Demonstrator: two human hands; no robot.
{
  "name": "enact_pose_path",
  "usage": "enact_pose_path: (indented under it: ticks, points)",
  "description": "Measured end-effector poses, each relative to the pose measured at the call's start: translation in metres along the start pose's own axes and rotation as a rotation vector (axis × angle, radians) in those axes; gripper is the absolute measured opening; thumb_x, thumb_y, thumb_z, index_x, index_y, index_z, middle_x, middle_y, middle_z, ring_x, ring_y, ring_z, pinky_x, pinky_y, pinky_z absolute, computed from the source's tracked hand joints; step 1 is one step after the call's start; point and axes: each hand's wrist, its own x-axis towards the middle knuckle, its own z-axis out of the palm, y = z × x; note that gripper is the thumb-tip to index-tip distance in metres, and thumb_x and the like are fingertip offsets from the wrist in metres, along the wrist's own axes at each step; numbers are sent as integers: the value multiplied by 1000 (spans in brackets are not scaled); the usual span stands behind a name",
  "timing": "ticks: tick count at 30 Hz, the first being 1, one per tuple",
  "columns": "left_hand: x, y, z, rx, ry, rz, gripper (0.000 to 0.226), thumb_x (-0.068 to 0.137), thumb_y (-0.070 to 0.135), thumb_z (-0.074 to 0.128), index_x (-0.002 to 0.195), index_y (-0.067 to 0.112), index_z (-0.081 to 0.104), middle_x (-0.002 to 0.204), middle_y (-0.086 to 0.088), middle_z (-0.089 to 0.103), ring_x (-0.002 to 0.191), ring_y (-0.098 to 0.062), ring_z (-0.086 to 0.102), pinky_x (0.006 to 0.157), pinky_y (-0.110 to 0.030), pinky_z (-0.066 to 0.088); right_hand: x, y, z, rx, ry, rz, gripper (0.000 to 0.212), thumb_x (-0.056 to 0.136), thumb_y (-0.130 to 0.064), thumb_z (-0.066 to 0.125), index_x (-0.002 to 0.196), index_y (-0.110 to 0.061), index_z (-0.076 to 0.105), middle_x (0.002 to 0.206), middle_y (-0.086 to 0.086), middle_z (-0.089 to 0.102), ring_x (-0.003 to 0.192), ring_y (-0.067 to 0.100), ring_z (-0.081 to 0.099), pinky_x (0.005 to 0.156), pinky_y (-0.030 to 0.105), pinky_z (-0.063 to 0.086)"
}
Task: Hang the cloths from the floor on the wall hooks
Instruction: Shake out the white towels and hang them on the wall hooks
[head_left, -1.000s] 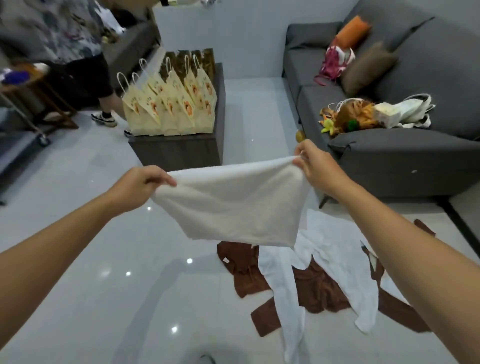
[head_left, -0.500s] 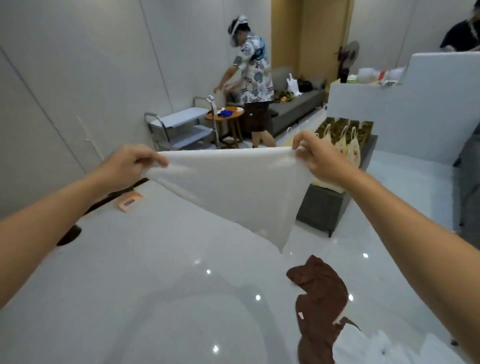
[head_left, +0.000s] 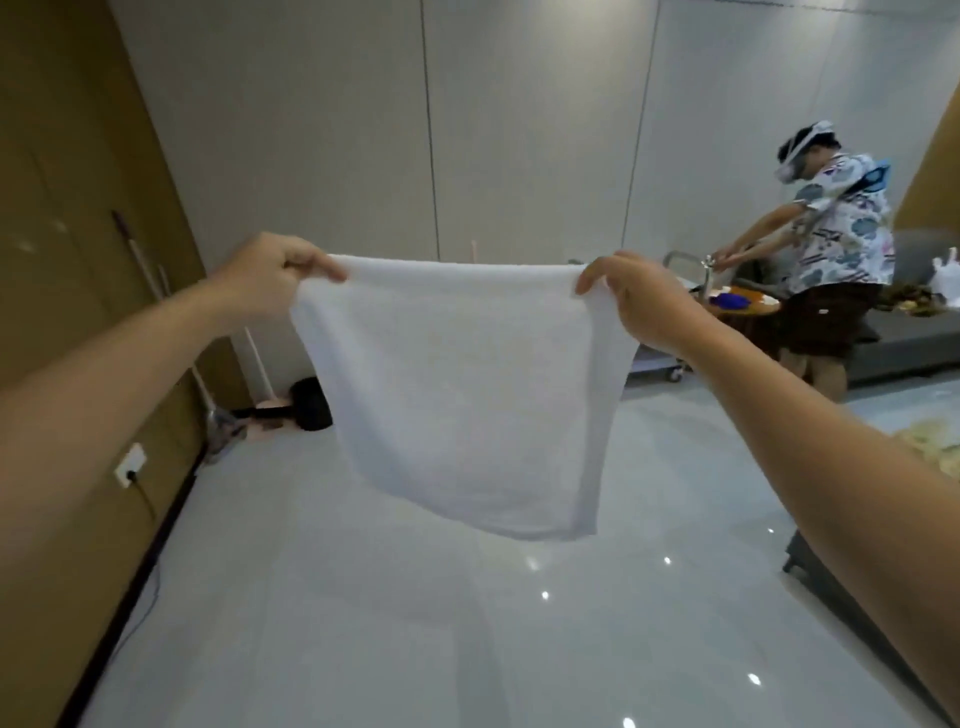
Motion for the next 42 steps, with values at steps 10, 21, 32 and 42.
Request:
enact_pose_path:
  ticks: [10,21,32,42]
  points:
    - [25,-114,-96,104,236,-215,10,91,16,64,97,10,69,93,-3,60,86,-8,54,71,-19,41,153,-119,125,203,-25,-123,18,90,-33,66,102,-19,65,93,-6,55,85,15,50,73,25,36]
    - [57,-197,-137,355,272,-424,32,82,7,73,104,17,52,100,-5,52,93,-22,50,77,-33,40,303,-138,222,426,-165,-381,39,94,-20,62,130,-29,52,106,1,54,91,19,51,76,27,37]
    - [76,-206,-123,541,436,-712,10,88,17,69,83,24,63,88,5,63,81,-16,58,66,-30,44,420,-145,321,452,-268,-518,20,99,-23,54,112,-13,66,108,12,65,89,23,53,71,28,34]
    - [63,-229,-145,566,708,-820,20,77,7,78,93,13,68,93,0,64,89,-16,57,77,-27,44,463,-208,369,1052,-552,-344,24,83,-17,74,106,-17,69,93,-7,64,83,3,59,64,11,44]
